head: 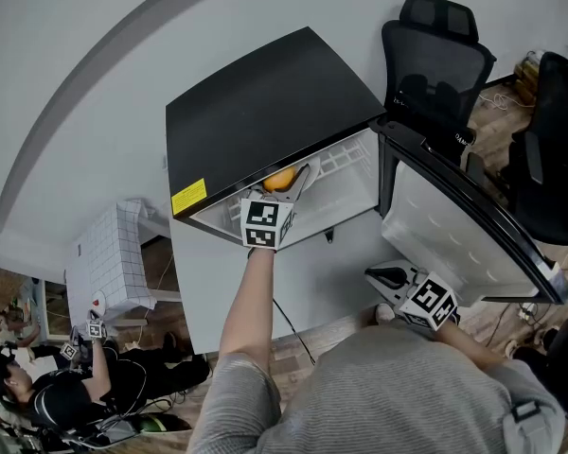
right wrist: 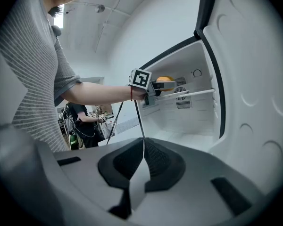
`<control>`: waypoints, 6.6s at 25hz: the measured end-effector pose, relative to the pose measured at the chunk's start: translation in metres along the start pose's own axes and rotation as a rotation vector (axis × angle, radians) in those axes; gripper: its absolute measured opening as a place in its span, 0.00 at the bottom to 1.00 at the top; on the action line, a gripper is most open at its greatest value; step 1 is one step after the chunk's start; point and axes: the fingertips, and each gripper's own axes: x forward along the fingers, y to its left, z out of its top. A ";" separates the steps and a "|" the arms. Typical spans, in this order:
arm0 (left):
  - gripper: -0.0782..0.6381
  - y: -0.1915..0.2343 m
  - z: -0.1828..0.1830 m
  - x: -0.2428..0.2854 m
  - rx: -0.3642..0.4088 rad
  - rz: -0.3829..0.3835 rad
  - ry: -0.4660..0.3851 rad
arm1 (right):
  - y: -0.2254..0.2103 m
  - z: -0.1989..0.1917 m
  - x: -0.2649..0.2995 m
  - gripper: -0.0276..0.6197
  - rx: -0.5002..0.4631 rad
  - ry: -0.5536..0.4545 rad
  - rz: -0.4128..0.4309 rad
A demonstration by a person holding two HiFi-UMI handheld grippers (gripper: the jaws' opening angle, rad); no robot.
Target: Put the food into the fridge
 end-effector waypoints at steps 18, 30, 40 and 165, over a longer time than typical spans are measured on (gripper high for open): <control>0.59 0.001 -0.013 0.021 0.105 -0.004 0.111 | -0.006 0.002 -0.001 0.06 -0.017 0.011 -0.013; 0.60 0.003 -0.018 0.024 0.169 0.034 0.147 | -0.005 0.002 -0.001 0.06 -0.012 0.017 -0.005; 0.67 0.001 -0.017 0.026 0.137 0.017 0.136 | -0.006 0.002 0.000 0.06 -0.013 0.013 0.005; 0.13 -0.025 0.021 -0.102 0.014 0.167 -0.101 | 0.040 -0.006 0.008 0.06 -0.072 0.052 0.095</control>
